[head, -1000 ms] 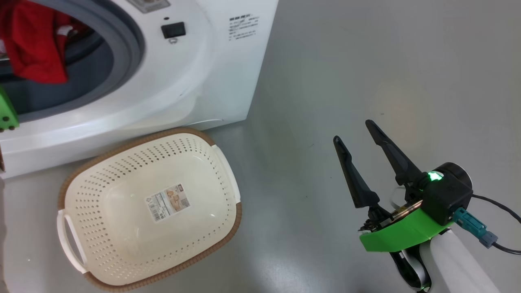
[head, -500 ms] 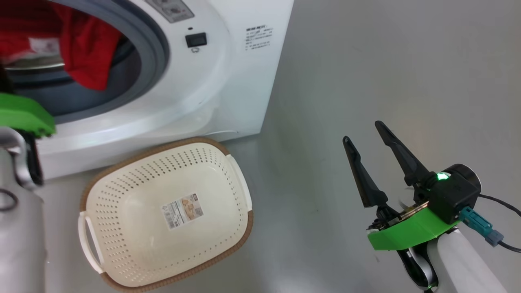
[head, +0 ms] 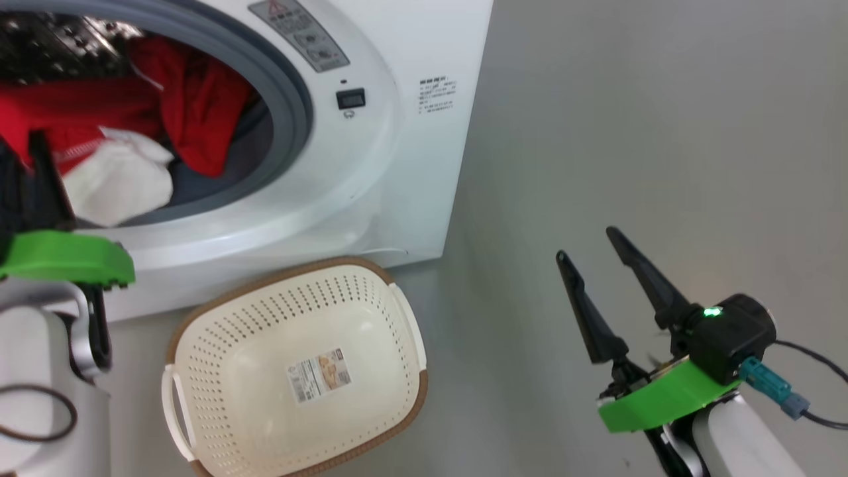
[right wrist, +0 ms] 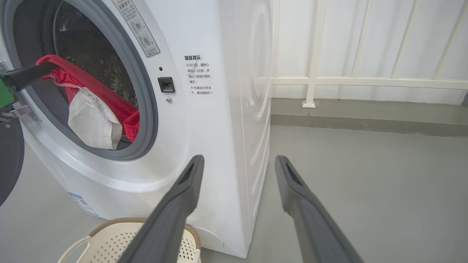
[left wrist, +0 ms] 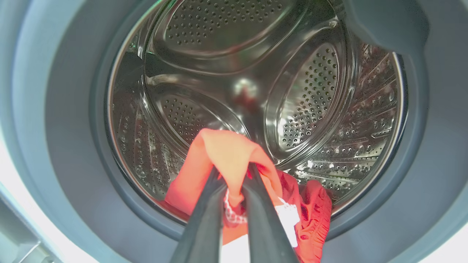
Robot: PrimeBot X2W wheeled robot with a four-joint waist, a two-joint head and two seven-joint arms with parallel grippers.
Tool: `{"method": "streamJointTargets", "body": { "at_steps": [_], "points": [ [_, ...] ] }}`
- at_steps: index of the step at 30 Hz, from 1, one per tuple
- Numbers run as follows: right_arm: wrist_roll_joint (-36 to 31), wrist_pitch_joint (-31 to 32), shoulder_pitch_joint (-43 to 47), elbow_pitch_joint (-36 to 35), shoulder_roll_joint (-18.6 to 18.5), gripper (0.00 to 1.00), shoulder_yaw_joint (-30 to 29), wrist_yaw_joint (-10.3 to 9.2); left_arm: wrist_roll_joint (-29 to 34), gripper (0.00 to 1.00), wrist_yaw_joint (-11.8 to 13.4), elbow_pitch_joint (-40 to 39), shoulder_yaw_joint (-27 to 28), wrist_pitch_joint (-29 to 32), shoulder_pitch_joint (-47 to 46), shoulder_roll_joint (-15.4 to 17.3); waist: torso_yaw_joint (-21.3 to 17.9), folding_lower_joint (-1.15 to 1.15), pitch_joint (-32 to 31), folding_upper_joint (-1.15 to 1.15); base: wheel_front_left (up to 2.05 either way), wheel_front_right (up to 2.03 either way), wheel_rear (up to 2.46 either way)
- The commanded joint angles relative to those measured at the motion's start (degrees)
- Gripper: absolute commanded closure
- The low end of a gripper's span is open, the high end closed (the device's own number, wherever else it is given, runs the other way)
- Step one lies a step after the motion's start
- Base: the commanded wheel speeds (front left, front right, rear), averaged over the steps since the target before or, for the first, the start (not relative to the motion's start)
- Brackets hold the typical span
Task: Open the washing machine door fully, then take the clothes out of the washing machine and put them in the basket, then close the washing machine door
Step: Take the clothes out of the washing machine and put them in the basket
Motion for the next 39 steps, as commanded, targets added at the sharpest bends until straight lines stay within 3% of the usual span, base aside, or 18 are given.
{"method": "streamJointTargets", "body": {
  "at_steps": [1, 21, 32, 39],
  "points": [
    [0.4, -0.4, 1.3, -1.0, -0.2, 0.00, 1.5, 0.28, 0.3, 1.00, -0.1, -2.3, 1.7, -0.7, 1.2, 2.1, 0.4, 0.00, -1.9, 0.00, 0.00, 0.00, 0.00],
    [2.0, -0.4, 6.3, 1.0, -0.2, 0.00, 2.1, 0.28, 1.9, 1.00, 2.0, -24.4, -0.6, 1.1, 18.6, -1.4, 1.0, 0.00, -12.0, 0.00, 0.00, 0.00, 0.00],
    [2.8, -0.4, 7.0, 1.9, -0.2, 0.00, 2.4, 0.28, 2.9, 1.00, 2.5, -37.8, -2.2, 5.0, 22.2, -1.2, 1.3, 0.00, -13.6, 0.00, 0.00, 0.00, 0.00],
    [2.9, -0.4, 6.7, 1.8, -0.1, 0.00, 2.4, 0.28, 1.3, 1.00, 2.6, -39.5, -3.1, 7.0, 24.5, -2.6, 0.9, 0.00, -12.9, 0.00, 0.00, 0.00, 0.00]
  ]
}}
